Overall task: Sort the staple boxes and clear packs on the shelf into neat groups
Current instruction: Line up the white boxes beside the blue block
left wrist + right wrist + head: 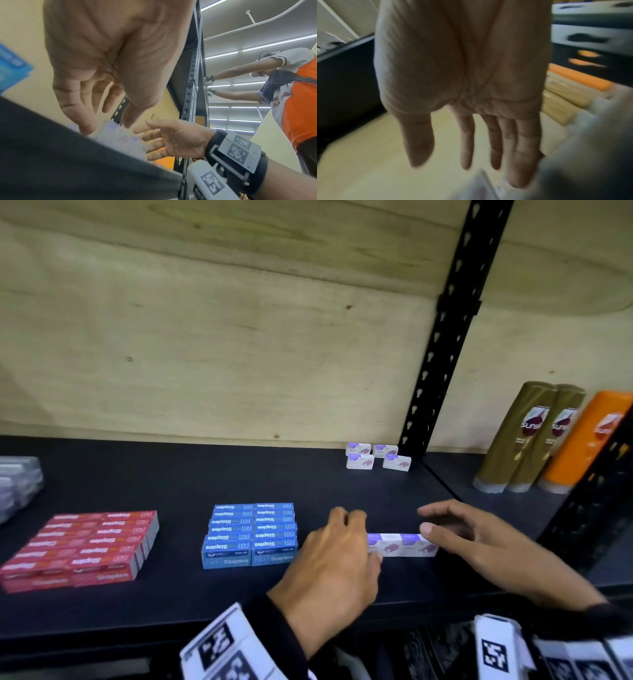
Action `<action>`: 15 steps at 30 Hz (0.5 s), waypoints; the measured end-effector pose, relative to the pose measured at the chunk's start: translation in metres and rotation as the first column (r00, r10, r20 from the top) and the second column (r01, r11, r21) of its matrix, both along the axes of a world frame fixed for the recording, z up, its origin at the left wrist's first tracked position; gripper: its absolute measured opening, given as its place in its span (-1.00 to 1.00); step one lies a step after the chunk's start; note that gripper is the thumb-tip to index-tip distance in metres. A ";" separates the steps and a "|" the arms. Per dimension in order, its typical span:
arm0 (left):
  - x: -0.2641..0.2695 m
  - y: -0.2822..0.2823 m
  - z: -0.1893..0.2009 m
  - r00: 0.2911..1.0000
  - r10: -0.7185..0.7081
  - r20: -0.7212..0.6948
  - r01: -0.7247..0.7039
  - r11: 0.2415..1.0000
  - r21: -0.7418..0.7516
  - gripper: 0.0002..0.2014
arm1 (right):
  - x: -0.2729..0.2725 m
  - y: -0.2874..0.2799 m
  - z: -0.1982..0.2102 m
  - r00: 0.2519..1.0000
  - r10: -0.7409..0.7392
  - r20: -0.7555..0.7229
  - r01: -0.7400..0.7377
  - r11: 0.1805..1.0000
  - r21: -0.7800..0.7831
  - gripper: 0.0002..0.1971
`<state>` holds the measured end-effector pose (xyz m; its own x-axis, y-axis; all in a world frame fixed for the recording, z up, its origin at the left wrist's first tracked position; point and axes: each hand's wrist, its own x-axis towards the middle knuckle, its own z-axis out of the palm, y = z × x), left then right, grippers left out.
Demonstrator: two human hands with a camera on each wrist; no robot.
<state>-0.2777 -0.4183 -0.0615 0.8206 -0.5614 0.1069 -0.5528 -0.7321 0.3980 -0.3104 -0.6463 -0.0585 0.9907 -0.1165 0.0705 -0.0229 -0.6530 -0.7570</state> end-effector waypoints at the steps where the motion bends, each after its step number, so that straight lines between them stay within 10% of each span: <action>1: 0.002 0.001 0.009 1.000 0.008 -0.012 -0.008 1.000 0.012 -0.55 | 0.001 -0.001 0.007 1.000 0.016 -0.010 -0.017 0.999 -0.034 -0.54; 15: 0.107 -0.043 0.103 0.987 -0.008 0.162 -0.023 0.982 0.189 -0.62 | 0.099 -0.017 0.103 0.995 -0.027 -0.092 -0.022 0.870 -0.493 -0.81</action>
<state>-0.1703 -0.4613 0.0415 0.8057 -0.5777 0.1305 -0.5922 -0.7903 0.1574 -0.2109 -0.6635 0.0442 0.9952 -0.0938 0.0268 -0.0797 -0.9403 -0.3309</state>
